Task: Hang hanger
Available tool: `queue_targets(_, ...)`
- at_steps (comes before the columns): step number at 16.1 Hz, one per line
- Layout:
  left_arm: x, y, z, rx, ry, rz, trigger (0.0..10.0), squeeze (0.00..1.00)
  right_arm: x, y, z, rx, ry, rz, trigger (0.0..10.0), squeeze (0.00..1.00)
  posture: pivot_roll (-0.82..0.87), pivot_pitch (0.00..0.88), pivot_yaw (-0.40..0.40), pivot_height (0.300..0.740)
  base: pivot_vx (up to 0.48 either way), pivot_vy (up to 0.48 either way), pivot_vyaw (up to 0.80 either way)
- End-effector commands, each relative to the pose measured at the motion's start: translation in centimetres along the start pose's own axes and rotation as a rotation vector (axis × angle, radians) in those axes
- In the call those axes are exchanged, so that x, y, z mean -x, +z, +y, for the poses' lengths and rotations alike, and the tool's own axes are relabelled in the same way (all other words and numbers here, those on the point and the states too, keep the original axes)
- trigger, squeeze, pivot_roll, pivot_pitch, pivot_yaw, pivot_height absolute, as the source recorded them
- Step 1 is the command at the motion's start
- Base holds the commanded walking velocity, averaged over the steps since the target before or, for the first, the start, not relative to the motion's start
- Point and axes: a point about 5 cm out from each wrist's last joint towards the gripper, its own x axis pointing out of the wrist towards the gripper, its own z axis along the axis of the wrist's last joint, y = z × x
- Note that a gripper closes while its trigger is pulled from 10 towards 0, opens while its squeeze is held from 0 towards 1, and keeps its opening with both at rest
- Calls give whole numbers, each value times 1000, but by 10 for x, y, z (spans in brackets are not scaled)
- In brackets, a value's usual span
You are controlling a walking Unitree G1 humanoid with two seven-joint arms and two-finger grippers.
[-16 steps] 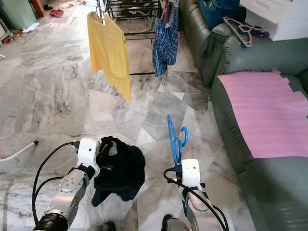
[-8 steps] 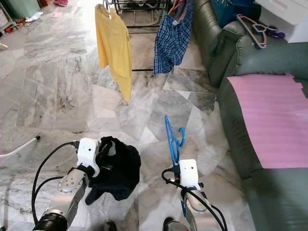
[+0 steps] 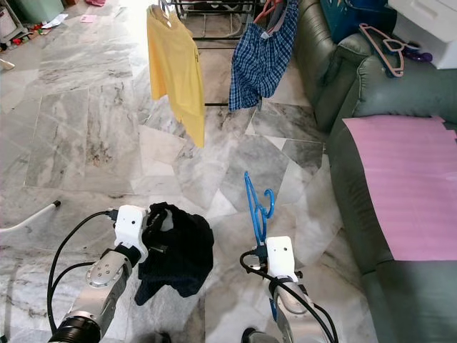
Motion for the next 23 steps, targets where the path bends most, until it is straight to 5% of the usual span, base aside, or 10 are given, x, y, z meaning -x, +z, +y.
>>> queue_targets(1,1,0,0,-6,-3,-7,10000,0,1,1,-1,4,4,-11,10000,0,-94,198,18,740,401,240,0)
queue_targets(14,0,-2,-2,6,-1,-2,10000,0,-1,3,0,9,7,-14,10000,0,-94,190,17,740,421,0,0)
queue_targets(23,0,-8,3,26,39,50,10000,0,-2,2,-1,-5,3,-11,10000,0,-91,188,18,740,0,133,0)
